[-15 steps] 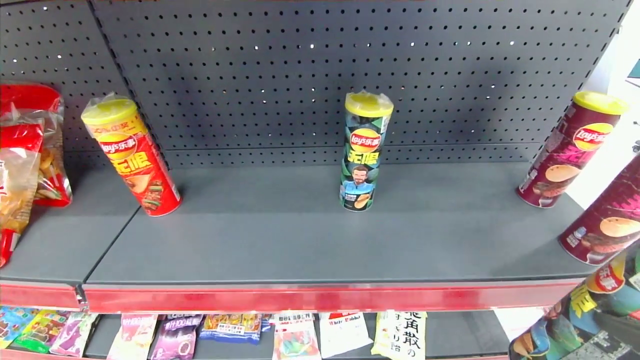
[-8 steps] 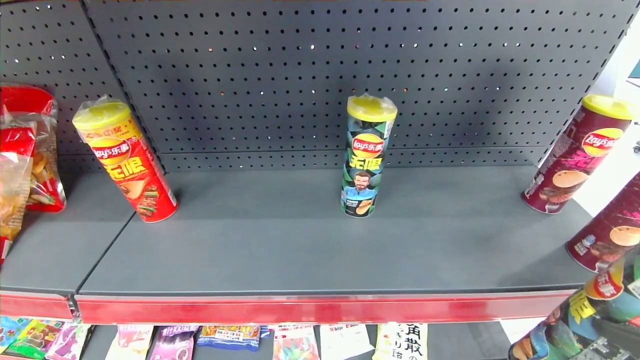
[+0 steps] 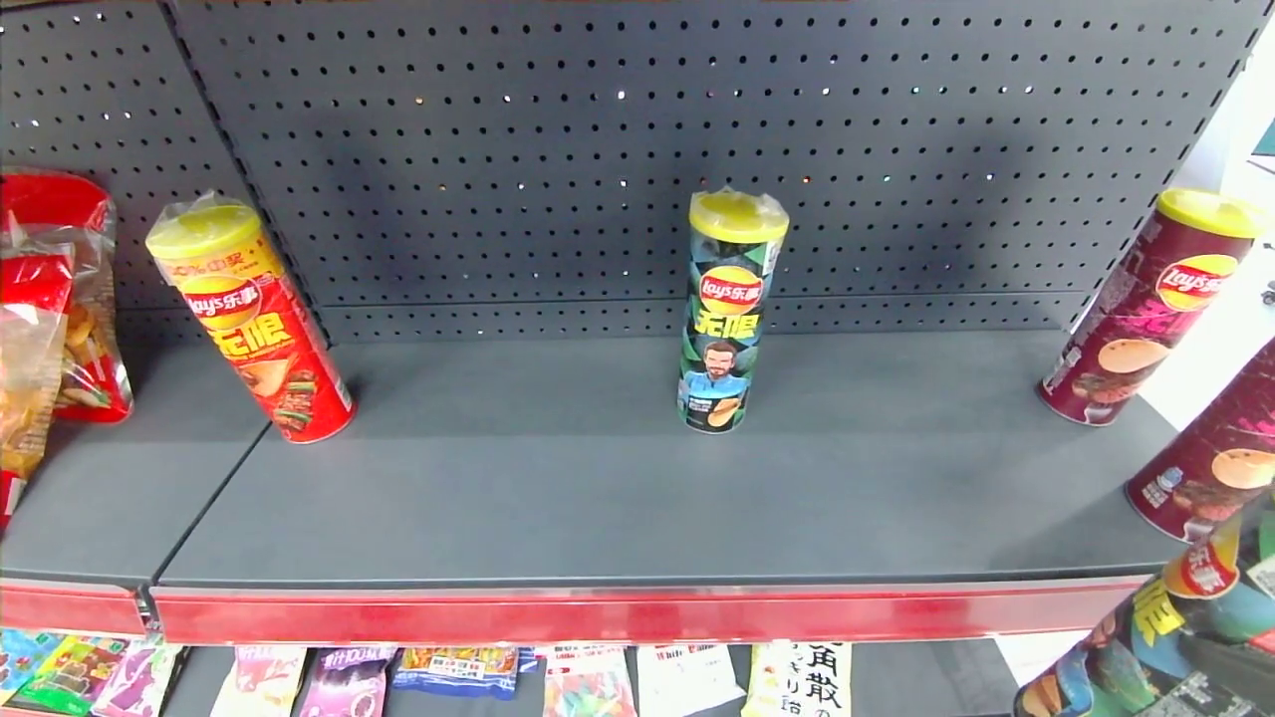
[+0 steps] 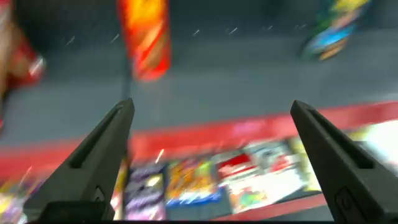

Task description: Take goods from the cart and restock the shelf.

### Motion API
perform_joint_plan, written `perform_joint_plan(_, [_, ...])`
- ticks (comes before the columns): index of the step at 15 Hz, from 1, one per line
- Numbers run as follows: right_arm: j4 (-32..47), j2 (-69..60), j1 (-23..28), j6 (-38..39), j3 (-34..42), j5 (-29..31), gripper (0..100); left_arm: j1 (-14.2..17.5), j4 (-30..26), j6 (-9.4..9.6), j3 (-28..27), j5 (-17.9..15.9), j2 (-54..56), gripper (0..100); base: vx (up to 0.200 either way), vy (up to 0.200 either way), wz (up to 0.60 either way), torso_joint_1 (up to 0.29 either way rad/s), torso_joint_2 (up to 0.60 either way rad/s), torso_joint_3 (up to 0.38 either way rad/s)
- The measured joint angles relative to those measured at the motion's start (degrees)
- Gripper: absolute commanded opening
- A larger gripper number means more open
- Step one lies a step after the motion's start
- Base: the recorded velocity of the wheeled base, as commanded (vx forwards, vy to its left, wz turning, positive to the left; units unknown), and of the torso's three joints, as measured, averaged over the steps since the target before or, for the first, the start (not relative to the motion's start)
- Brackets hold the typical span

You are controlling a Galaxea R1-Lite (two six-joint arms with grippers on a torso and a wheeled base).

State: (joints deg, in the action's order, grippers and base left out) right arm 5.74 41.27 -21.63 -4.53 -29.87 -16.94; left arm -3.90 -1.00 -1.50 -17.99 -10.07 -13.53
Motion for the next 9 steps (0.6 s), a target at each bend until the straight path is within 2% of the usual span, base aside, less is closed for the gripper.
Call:
perform_joint_plan(3, [-0.11,1.26,0.0,0.22,-1.58,-0.05,0,-3.86,0.84,0.85,-13.84,-10.79,-18.44,100,0.0,0.0,0.0,0.0,0.0,0.0])
perform_joint_plan(5, [-0.16,2.41,0.11,0.24,-3.25,-0.05,0,-7.86,3.56,1.55,-21.07,-17.32,-31.83,100,0.0,0.0,0.0,0.0,0.0,0.0])
perform_joint_plan(7, [-0.13,3.28,0.16,0.24,-4.67,0.0,0,-13.57,6.94,1.9,-27.49,-21.46,-44.62,100,0.0,0.0,0.0,0.0,0.0,0.0])
perform_joint_plan(9, [-0.09,3.9,0.22,0.24,-5.9,0.09,0,-18.92,10.0,2.97,-33.77,-23.61,-55.93,100,0.0,0.0,0.0,0.0,0.0,0.0])
